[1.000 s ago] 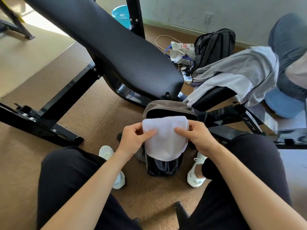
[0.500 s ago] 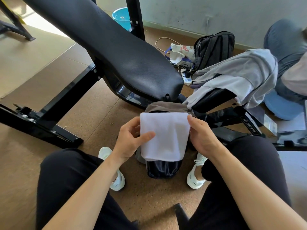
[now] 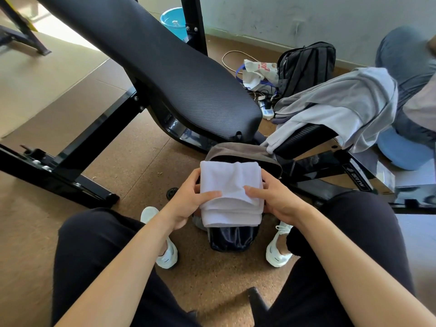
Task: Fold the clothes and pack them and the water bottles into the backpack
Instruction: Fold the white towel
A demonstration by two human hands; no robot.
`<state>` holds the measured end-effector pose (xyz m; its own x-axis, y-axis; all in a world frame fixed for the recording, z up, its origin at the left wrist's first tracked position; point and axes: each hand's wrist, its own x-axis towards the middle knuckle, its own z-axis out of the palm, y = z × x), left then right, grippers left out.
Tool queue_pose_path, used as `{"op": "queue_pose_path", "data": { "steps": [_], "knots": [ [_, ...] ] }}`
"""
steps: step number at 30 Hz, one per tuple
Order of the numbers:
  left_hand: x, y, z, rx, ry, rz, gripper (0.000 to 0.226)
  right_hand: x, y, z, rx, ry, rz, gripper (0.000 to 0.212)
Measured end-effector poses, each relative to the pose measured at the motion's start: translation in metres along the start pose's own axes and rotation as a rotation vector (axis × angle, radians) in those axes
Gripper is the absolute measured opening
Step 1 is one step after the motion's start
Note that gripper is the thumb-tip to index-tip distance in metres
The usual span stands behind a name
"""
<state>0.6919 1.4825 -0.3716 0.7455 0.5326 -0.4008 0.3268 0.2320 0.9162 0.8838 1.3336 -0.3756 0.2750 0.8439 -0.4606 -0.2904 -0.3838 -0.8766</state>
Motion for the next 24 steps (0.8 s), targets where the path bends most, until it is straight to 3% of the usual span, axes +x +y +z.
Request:
{"op": "queue_pose_path", "data": {
  "steps": [11,13,19,24],
  "knots": [
    [0.0,-0.006,-0.011,0.148,-0.172,0.037,0.115,0.003,0.004,-0.007,0.03,-0.033,-0.065,0.072],
    [-0.001,-0.006,-0.01,0.137,-0.157,0.036,0.107,0.003,0.004,-0.008,0.021,-0.04,-0.088,0.077],
    [-0.003,0.005,-0.004,-0.112,-0.085,-0.162,0.04,0.001,0.002,-0.004,0.022,-0.033,-0.156,0.077],
    [-0.007,0.008,-0.004,-0.205,-0.077,-0.217,0.031,-0.001,0.0,0.001,0.1,-0.048,-0.201,0.062]
  ]
}}
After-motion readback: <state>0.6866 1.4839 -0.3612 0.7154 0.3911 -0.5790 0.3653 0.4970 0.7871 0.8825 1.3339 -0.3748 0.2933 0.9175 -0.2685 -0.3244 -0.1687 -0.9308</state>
